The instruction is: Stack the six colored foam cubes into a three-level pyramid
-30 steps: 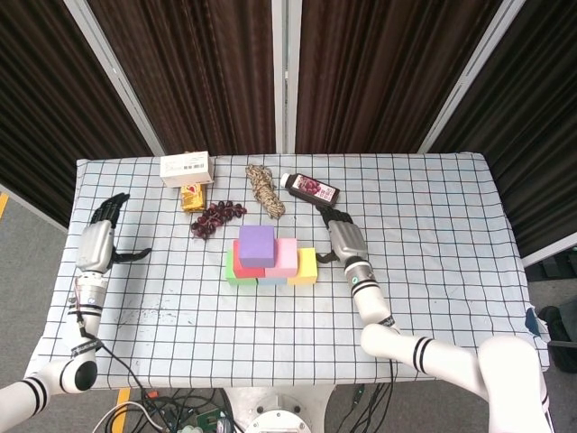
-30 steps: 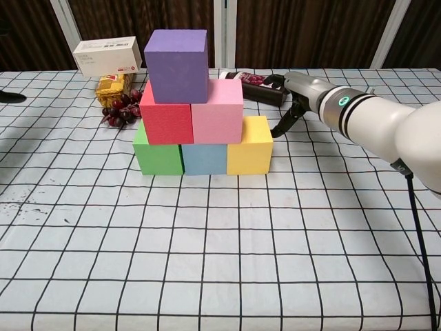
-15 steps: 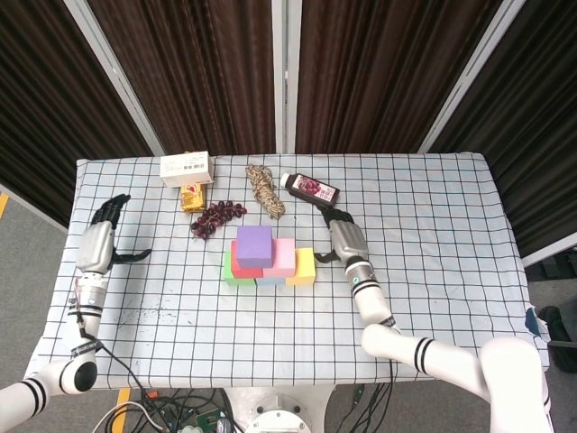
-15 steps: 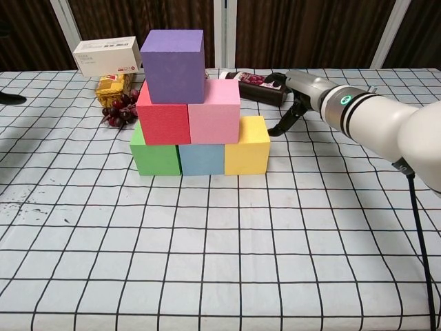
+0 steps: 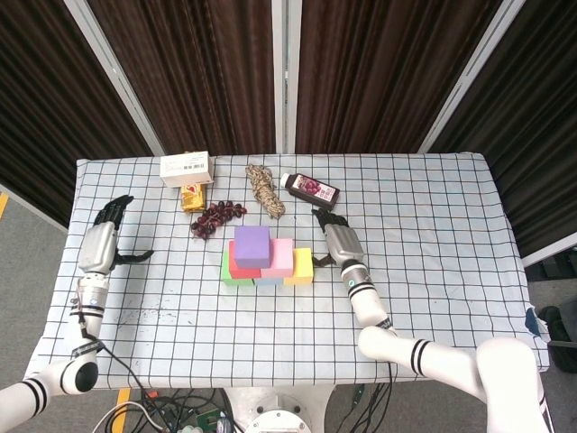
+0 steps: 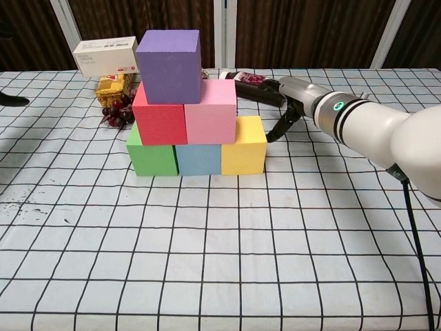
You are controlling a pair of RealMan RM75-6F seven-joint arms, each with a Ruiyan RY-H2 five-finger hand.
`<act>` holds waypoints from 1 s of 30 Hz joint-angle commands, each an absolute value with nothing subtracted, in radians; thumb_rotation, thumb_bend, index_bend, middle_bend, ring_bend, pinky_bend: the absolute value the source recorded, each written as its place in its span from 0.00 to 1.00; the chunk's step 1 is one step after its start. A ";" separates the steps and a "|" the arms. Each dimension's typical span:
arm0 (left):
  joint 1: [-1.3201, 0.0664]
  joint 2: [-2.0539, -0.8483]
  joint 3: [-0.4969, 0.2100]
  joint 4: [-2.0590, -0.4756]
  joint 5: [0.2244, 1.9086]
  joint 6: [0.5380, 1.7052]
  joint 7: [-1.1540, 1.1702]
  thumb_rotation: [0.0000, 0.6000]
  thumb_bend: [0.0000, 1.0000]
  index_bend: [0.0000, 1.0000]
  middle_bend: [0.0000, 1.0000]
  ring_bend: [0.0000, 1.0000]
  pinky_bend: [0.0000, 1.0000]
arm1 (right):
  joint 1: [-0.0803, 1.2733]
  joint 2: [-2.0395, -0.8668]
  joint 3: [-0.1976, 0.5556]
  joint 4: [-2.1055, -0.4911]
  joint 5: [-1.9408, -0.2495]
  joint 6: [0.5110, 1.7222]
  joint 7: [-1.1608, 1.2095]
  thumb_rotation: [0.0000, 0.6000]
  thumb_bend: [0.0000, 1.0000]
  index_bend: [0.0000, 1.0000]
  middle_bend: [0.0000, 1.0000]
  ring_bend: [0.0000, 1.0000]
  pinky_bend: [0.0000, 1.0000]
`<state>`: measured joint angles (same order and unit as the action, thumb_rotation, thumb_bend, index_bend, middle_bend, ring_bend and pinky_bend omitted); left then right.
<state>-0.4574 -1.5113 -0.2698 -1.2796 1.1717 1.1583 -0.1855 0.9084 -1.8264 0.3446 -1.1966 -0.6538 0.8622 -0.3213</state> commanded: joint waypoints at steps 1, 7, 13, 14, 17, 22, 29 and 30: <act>-0.456 -1.511 -0.269 -1.282 1.171 1.155 -0.188 1.00 0.00 0.09 0.04 0.02 0.09 | 0.905 -1.823 0.347 -1.202 -0.654 0.866 -0.320 1.00 0.15 0.00 0.00 0.00 0.00; -0.458 -1.515 -0.271 -1.286 1.172 1.158 -0.180 1.00 0.00 0.09 0.04 0.02 0.09 | 0.875 -1.756 0.357 -1.295 -0.674 0.891 -0.303 1.00 0.15 0.00 0.00 0.00 0.00; -0.446 -1.488 -0.274 -1.324 1.168 1.172 -0.160 1.00 0.00 0.09 0.04 0.02 0.09 | 0.821 -1.566 0.390 -1.529 -0.728 0.957 -0.302 1.00 0.15 0.00 0.00 0.00 0.00; -0.443 -1.480 -0.273 -1.334 1.168 1.176 -0.155 1.00 0.00 0.09 0.04 0.02 0.09 | 0.810 -1.532 0.391 -1.568 -0.737 0.971 -0.307 1.00 0.15 0.00 0.00 0.00 0.00; -0.433 -1.441 -0.269 -1.388 1.176 1.184 -0.136 1.00 0.00 0.09 0.04 0.01 0.09 | 0.766 -1.403 0.375 -1.705 -0.763 1.029 -0.357 1.00 0.14 0.00 0.00 0.00 0.00; -0.422 -1.365 -0.259 -1.487 1.201 1.202 -0.077 1.00 0.00 0.09 0.04 0.01 0.09 | 0.680 -1.263 0.328 -1.882 -0.881 1.185 -0.422 1.00 0.12 0.00 0.00 0.00 0.00; -0.392 -1.261 -0.237 -1.644 1.220 1.233 -0.004 1.00 0.00 0.09 0.04 0.01 0.09 | 0.543 -1.124 0.265 -2.051 -1.050 1.331 -0.378 1.00 0.08 0.00 0.00 0.00 0.00; -0.387 -1.251 -0.232 -1.662 1.226 1.243 0.010 1.00 0.00 0.09 0.04 0.01 0.09 | 0.524 -1.106 0.255 -2.070 -1.068 1.342 -0.363 1.00 0.08 0.00 0.00 0.00 0.00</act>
